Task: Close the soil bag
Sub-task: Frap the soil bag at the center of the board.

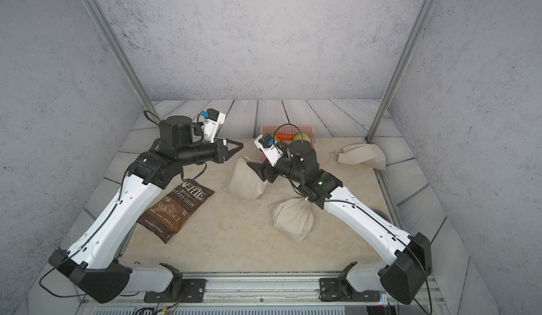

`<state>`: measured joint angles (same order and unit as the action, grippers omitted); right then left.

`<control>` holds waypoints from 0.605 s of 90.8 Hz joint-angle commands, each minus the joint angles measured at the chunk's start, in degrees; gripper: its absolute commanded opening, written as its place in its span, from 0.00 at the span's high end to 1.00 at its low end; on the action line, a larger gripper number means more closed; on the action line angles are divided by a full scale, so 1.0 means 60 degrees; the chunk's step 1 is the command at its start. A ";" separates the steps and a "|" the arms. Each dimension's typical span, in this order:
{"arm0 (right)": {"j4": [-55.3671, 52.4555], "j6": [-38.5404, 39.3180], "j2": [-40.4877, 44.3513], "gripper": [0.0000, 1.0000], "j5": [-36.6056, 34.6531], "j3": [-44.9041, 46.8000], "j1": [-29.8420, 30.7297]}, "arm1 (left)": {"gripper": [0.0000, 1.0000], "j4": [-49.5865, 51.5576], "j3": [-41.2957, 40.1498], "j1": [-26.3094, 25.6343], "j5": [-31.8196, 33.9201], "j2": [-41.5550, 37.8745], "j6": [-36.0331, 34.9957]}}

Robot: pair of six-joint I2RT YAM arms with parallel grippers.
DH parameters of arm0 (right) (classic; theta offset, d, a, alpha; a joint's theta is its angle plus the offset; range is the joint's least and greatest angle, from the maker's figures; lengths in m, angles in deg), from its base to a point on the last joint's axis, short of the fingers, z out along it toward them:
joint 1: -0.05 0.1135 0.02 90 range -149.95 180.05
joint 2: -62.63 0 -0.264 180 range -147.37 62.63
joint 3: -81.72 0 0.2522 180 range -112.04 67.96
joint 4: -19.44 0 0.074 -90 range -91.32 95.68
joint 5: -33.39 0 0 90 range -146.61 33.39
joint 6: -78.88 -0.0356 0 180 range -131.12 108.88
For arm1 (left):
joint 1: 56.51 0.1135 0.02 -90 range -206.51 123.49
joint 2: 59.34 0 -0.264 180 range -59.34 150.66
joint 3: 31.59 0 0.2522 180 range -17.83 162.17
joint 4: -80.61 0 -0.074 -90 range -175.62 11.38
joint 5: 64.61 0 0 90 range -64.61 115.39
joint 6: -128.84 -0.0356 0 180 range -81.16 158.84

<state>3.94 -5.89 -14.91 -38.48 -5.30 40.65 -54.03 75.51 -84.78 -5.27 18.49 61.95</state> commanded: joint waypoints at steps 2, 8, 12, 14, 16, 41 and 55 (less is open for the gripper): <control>0.0432 -0.0462 -0.0383 0.32 0.0260 -0.0467 0.0113 | 1.00 -0.0336 0.0306 -0.0077 -0.0062 -0.0211 -0.0139; 0.0457 -0.0579 -0.0592 0.34 0.0189 -0.0639 0.0171 | 1.00 -0.0347 0.0315 -0.0078 -0.0062 -0.0211 -0.0132; 0.0519 -0.0641 -0.0729 0.36 0.0070 -0.0710 0.0212 | 1.00 -0.0371 0.0321 -0.0085 -0.0062 -0.0211 -0.0133; 0.0574 -0.0664 -0.0773 0.37 0.0051 -0.0736 0.0208 | 1.00 -0.0384 0.0326 -0.0080 -0.0051 -0.0211 -0.0132; 0.0610 -0.0696 -0.0832 0.37 0.0024 -0.0772 0.0210 | 1.00 -0.0376 0.0319 -0.0079 -0.0048 -0.0200 -0.0132; 0.0315 -0.0695 -0.1540 0.53 0.0157 -0.1382 0.0276 | 1.00 -0.0399 0.0350 -0.0078 0.0004 -0.0234 -0.0132; -0.0297 -0.0362 -0.1844 0.75 -0.0329 -0.1515 0.0276 | 1.00 -0.0409 0.0391 -0.0078 0.0145 -0.0404 -0.0175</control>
<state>5.43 -9.05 -24.98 -38.31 -13.01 42.02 -53.99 75.51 -84.93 -5.01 18.40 61.97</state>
